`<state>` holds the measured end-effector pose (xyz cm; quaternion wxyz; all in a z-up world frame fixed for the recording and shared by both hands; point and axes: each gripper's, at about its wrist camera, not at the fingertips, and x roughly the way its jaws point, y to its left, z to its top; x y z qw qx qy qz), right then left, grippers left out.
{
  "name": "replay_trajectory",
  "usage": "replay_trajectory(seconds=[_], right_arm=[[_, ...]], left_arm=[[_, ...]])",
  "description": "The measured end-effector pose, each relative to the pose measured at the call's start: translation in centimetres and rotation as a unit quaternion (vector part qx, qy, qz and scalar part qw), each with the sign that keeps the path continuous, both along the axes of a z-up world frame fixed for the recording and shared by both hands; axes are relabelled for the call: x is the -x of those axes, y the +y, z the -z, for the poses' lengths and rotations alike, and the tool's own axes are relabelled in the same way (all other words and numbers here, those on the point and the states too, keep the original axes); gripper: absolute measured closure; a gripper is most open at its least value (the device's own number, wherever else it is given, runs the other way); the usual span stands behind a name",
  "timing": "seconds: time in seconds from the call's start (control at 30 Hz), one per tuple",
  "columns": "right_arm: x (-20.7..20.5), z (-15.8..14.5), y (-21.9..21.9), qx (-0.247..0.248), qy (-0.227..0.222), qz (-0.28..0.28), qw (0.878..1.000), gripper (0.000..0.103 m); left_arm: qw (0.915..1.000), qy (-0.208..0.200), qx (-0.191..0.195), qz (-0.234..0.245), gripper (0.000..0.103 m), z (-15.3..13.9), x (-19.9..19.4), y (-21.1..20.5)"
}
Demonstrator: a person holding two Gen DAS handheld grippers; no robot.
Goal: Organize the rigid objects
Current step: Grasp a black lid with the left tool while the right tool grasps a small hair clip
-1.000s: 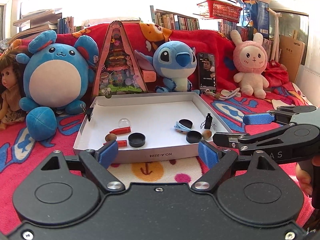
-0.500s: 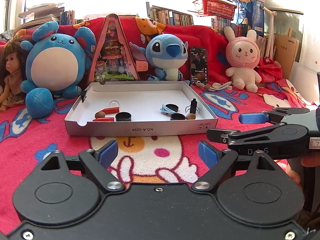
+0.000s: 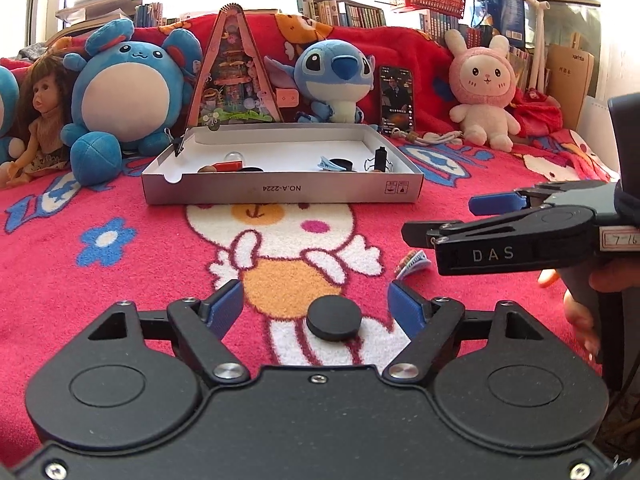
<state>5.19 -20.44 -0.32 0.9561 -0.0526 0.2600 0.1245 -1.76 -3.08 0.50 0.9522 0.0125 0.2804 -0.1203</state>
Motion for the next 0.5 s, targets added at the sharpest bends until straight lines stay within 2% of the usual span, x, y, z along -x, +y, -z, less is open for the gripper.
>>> replay_trajectory(seconds=[0.13, 0.37, 0.5], right_arm=[[0.4, 0.0, 0.0, -0.007, -0.002, -0.008, 1.0, 0.012], [1.3, 0.3, 0.5, -0.001, -0.004, -0.029, 1.0, 0.013], [1.6, 0.3, 1.0, 0.02, -0.007, -0.03, 0.999, 0.012]], left_arm=[[0.9998, 0.004, -0.007, 0.017, 0.039, 0.3, 0.4, -0.2], [0.9992, 0.035, 0.001, 0.017, 0.073, 0.8, -0.8, -0.1], [0.9993, 0.034, 0.004, 0.013, 0.073, 0.6, -1.2, 0.0]])
